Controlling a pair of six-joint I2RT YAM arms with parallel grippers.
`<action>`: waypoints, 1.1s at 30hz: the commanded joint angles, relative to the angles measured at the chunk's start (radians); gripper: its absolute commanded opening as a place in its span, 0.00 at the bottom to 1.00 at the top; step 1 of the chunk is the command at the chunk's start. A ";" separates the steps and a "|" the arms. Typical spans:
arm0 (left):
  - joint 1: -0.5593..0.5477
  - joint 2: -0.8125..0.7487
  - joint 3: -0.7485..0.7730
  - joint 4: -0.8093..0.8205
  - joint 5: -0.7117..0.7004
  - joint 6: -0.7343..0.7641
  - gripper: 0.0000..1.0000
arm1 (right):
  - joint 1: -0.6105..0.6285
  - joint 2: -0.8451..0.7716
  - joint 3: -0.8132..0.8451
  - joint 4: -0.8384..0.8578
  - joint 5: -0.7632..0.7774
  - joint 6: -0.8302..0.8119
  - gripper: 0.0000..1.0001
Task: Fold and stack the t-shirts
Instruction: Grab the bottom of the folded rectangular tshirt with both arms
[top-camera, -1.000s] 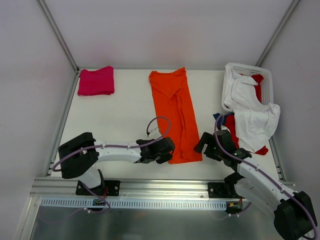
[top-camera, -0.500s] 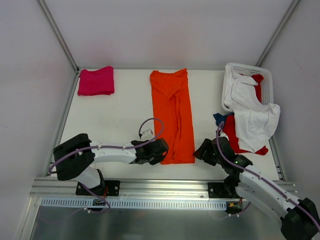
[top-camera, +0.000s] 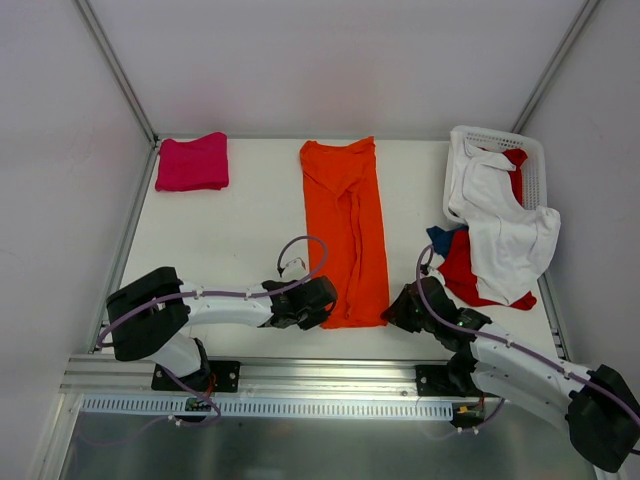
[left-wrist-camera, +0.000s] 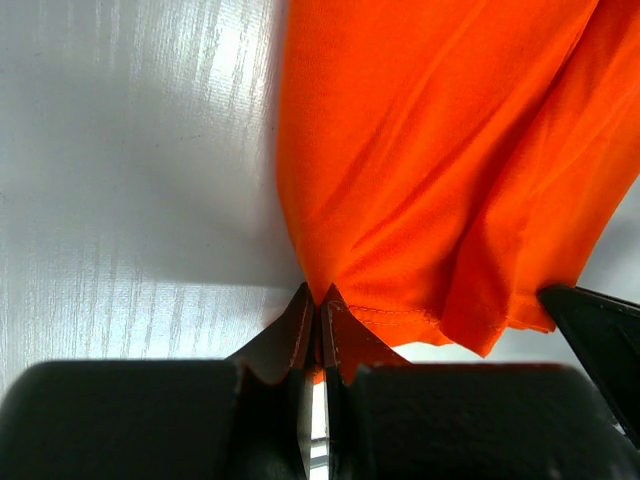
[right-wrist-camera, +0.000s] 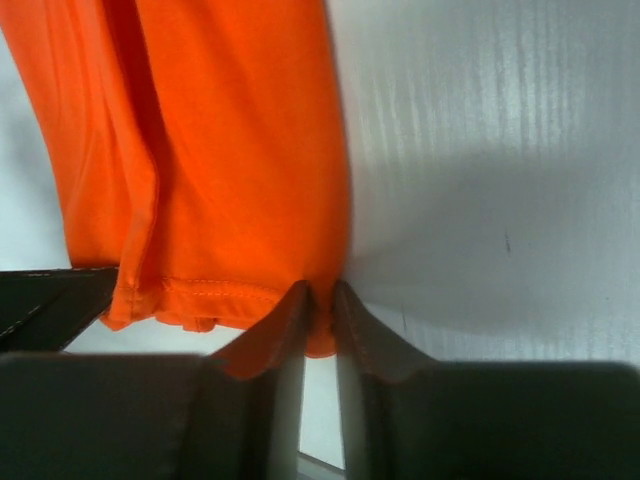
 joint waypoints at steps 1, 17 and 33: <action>0.020 -0.011 -0.004 -0.034 -0.018 -0.011 0.00 | 0.010 0.024 -0.037 -0.054 0.040 0.020 0.17; 0.046 -0.126 0.090 -0.152 -0.049 0.104 0.00 | 0.018 -0.069 0.143 -0.284 0.098 -0.031 0.01; 0.336 -0.048 0.345 -0.175 0.117 0.351 0.00 | -0.086 0.378 0.636 -0.278 0.118 -0.265 0.01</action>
